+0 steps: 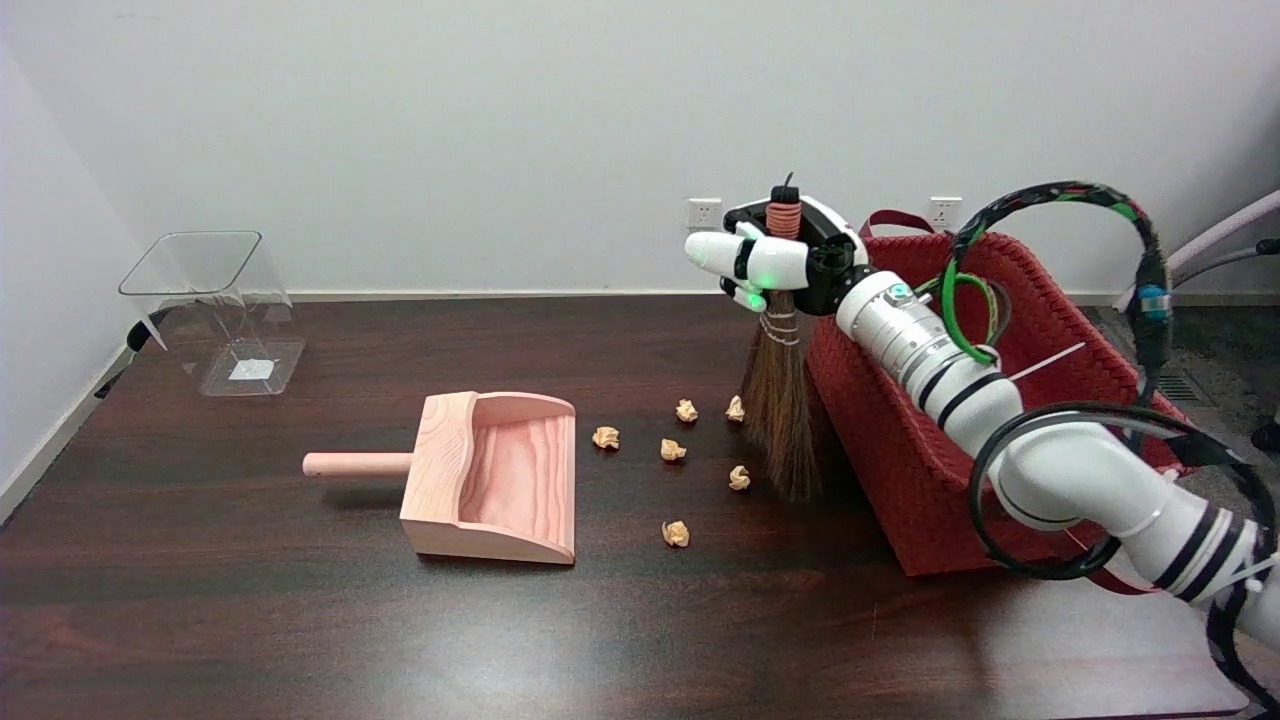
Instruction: Sweep the paper balls into the dustpan.
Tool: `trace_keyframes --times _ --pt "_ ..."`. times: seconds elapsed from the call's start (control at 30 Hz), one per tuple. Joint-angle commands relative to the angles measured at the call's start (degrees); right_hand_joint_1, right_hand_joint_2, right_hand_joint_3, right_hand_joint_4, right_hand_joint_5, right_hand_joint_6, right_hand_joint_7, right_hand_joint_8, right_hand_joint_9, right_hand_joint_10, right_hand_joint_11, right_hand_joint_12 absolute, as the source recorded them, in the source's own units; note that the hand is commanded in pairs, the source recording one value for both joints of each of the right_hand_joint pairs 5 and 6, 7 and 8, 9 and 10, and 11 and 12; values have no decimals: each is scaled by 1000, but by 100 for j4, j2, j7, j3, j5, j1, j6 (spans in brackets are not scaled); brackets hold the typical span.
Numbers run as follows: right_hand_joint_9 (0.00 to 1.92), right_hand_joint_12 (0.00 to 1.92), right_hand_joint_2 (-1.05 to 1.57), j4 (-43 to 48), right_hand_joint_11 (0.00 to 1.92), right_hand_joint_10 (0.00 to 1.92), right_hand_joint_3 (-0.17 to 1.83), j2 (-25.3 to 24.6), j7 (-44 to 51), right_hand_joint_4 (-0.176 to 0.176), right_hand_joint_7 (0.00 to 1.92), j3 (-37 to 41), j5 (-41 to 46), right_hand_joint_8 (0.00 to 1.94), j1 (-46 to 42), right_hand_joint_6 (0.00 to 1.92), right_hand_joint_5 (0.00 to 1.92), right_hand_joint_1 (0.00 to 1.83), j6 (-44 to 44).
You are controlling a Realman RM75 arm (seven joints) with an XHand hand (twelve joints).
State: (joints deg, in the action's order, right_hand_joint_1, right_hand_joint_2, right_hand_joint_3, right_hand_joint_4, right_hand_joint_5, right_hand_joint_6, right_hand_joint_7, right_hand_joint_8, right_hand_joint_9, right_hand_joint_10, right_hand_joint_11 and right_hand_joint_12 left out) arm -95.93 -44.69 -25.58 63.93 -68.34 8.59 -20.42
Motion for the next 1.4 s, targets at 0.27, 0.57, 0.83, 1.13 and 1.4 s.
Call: trace_keyframes --times 0.27,0.57,0.83,1.13,1.4 --pt "1920 1920 1251 1026 1920 1920 360 -1087 52 0 1920 -408 -1878 1920 419 1920 1920 1171 -706" --pt "1920 1920 1263 1122 1920 1920 358 -1247 64 0 1920 -452 -2343 1920 422 1920 1920 1168 -938" --pt "1920 1920 1294 1146 1920 1920 338 -1247 64 0 1920 -392 -2825 1920 491 1920 1920 1162 -1016" --pt "1920 1920 1296 1587 1920 1920 333 -1279 16 0 1920 -681 -2644 1920 654 1920 1920 1162 -919" --pt "1920 1920 1212 1625 1920 1920 384 -1295 -312 0 1920 -984 -1637 1920 742 1920 1920 1184 -425"
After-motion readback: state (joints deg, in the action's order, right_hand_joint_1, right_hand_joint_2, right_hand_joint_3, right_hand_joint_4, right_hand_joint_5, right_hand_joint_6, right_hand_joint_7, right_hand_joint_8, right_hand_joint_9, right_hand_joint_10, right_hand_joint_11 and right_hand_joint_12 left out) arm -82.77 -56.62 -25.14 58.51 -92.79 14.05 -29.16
